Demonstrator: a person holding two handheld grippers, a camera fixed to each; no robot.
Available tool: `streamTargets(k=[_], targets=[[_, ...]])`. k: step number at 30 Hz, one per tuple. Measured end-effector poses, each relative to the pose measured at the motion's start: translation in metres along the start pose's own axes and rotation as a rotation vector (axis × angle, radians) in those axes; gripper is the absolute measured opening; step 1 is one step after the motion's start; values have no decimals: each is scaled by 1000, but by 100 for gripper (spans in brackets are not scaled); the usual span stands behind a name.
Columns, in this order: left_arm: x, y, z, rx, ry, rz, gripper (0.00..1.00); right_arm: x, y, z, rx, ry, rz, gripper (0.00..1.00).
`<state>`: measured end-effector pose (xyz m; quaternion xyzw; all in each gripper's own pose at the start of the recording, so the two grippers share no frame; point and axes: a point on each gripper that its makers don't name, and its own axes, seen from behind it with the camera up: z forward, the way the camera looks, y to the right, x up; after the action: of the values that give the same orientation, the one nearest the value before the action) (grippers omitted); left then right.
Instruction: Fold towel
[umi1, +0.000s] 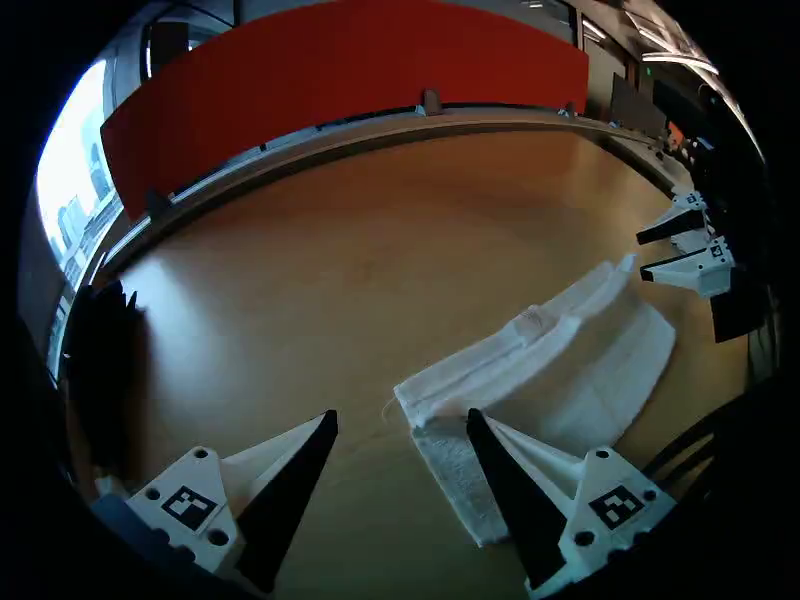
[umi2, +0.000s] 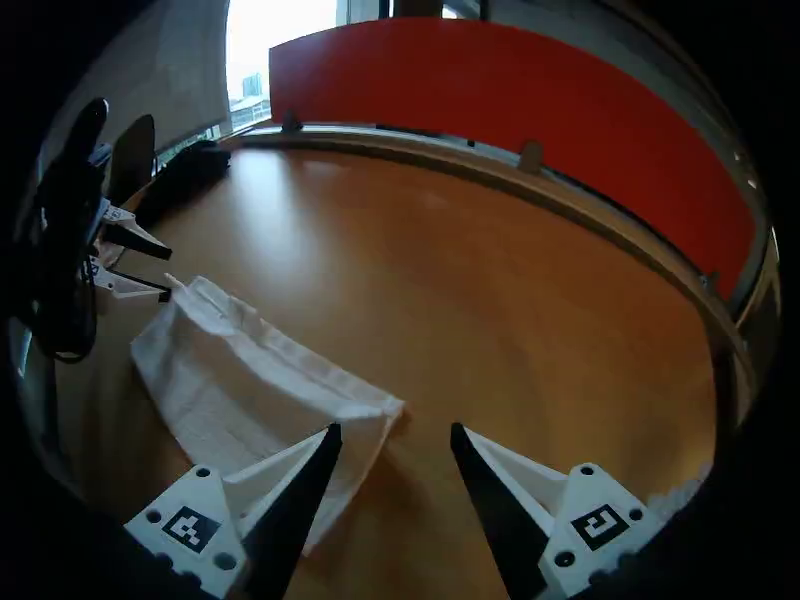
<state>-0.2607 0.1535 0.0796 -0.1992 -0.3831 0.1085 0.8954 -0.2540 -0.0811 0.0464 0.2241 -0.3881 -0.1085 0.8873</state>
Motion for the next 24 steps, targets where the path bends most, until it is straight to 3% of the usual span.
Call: streamTargets(k=[12, 24], targets=[[-7, 0, -10, 5, 8, -31, 96, -2, -6, -12, 13, 14, 1, 84], [-23, 2, -30, 16, 14, -74, 96, -13, -15, -32, 21, 25, 17, 85]])
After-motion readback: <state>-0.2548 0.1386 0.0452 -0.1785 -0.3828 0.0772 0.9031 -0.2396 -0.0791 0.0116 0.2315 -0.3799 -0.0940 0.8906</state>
